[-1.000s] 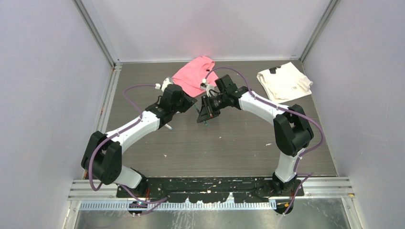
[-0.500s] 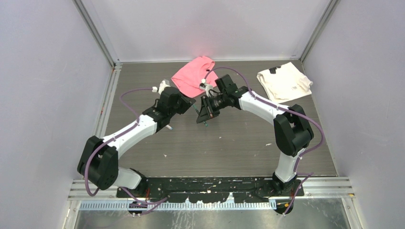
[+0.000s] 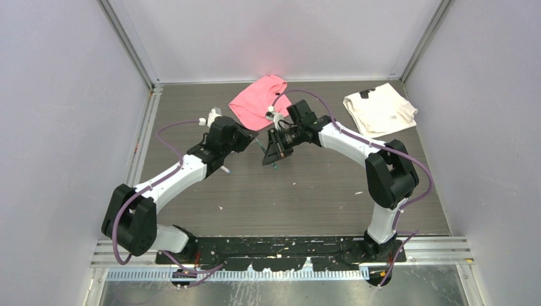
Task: Insert the pens into the pen caps
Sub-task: Press the pen cap onto the pen.
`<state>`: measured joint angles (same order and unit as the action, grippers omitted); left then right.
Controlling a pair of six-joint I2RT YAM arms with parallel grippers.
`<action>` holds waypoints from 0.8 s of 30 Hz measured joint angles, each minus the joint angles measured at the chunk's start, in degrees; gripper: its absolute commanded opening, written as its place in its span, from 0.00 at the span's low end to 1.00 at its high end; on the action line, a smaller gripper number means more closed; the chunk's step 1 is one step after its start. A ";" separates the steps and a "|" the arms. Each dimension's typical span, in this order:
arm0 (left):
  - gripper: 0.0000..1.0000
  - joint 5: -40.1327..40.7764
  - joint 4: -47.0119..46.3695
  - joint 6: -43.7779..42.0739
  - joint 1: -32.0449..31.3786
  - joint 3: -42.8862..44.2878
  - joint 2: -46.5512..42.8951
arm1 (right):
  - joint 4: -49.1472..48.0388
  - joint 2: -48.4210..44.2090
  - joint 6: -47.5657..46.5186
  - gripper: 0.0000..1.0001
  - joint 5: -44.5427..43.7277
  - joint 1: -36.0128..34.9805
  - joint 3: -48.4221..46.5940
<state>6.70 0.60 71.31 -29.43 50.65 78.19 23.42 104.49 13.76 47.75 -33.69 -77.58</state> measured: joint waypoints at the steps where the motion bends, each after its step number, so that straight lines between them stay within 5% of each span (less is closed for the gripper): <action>1: 0.01 -0.31 -0.46 0.44 0.33 -0.33 -0.17 | -0.02 0.00 -0.11 0.01 0.46 0.00 0.00; 24: 0.01 -3.85 -2.58 2.21 1.79 -1.62 -0.55 | 0.00 -0.61 -0.59 0.01 3.56 0.00 0.00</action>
<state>2.85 -1.98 73.52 -27.64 49.04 77.65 23.42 103.88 13.17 51.31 -33.69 -77.58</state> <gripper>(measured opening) 0.173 0.186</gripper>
